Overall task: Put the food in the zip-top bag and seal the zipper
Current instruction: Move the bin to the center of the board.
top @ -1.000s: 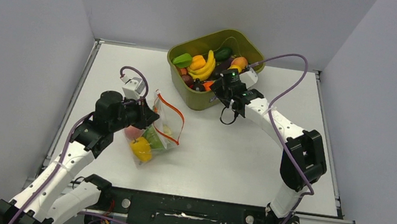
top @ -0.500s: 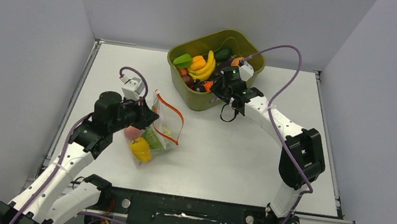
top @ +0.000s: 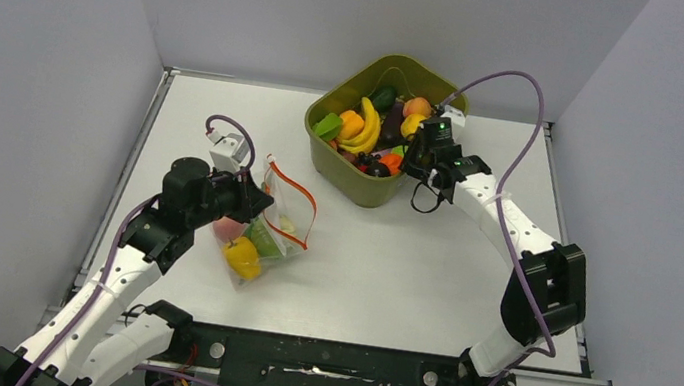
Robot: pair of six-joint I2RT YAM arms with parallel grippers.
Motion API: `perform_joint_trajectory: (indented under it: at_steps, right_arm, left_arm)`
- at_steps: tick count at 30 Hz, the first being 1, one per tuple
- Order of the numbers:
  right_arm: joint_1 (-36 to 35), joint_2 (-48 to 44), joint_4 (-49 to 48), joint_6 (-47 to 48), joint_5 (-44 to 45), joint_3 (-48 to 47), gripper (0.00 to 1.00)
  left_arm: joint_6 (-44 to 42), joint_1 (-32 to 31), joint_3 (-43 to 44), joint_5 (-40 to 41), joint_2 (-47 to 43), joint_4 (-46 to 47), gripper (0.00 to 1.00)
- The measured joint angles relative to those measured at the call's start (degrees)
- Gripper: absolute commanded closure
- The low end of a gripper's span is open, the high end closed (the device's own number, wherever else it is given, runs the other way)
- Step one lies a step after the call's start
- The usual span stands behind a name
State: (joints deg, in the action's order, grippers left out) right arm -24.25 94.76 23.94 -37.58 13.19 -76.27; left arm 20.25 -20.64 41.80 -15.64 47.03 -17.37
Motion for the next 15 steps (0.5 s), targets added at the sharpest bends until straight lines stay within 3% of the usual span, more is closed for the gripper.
perform_joint_trajectory:
  at_steps: [12, 15]
  right_arm:
    - [9.73, -11.76, 1.25, 20.76, -7.65, 10.43, 0.67]
    - [11.74, -12.96, 2.27, 23.47, -7.76, 11.19, 0.59]
  left_arm:
    - [0.04, 0.00, 0.00, -0.20, 0.02, 0.02, 1.00]
    - [0.07, 0.00, 0.00, -0.33, 0.09, 0.04, 1.00]
